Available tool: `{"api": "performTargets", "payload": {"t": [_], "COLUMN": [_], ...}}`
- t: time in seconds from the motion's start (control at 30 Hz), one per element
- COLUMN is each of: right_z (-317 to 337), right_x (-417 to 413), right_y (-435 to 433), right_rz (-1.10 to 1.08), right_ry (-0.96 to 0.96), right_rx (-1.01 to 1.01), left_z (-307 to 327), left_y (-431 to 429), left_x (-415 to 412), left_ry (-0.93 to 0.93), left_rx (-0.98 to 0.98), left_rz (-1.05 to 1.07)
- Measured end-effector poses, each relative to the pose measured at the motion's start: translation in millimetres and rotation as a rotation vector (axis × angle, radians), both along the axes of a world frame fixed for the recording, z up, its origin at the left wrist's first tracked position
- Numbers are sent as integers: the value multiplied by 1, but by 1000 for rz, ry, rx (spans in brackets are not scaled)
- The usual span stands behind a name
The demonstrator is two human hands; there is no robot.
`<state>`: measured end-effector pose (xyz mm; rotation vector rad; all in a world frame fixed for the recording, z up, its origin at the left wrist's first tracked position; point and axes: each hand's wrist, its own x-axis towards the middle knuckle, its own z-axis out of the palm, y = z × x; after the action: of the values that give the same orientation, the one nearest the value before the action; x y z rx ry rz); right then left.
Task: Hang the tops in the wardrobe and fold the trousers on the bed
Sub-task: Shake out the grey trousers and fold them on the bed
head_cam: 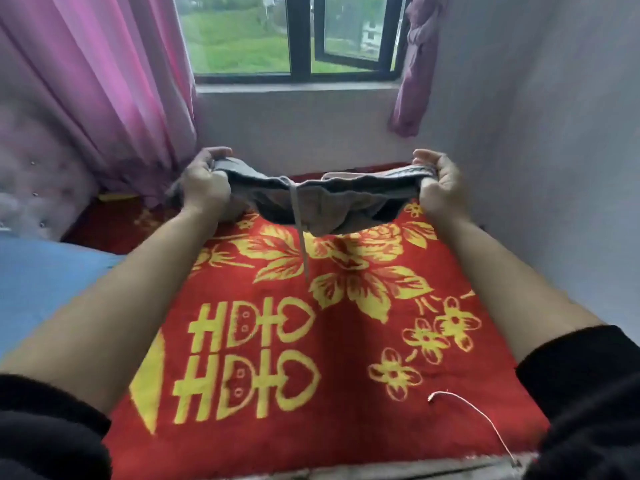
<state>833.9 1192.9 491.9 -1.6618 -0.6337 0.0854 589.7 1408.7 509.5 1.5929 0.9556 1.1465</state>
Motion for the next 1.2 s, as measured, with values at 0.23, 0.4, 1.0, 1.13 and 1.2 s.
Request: {"api": "performTargets", "payload": {"t": [0.23, 0.4, 1.0, 1.13, 1.2], "right_z": [-252, -367, -529, -530, -532], "right_x": [-61, -99, -152, -146, -143], "right_y": [-83, -140, -200, -199, -198], "right_rz": [35, 195, 613, 631, 633], "right_ry": [174, 170, 126, 102, -32], "right_rx": [-608, -956, -1529, -1576, -1589], "left_z": [-278, -391, -547, -552, -558], "left_y": [-83, -140, -216, -226, -230], "left_x": [-68, -110, -144, -127, -119], "left_ry": [664, 1078, 1610, 1519, 1494], "left_rx": [-381, -412, -56, -39, -5], "left_rz": [-76, -172, -587, -715, -775]}}
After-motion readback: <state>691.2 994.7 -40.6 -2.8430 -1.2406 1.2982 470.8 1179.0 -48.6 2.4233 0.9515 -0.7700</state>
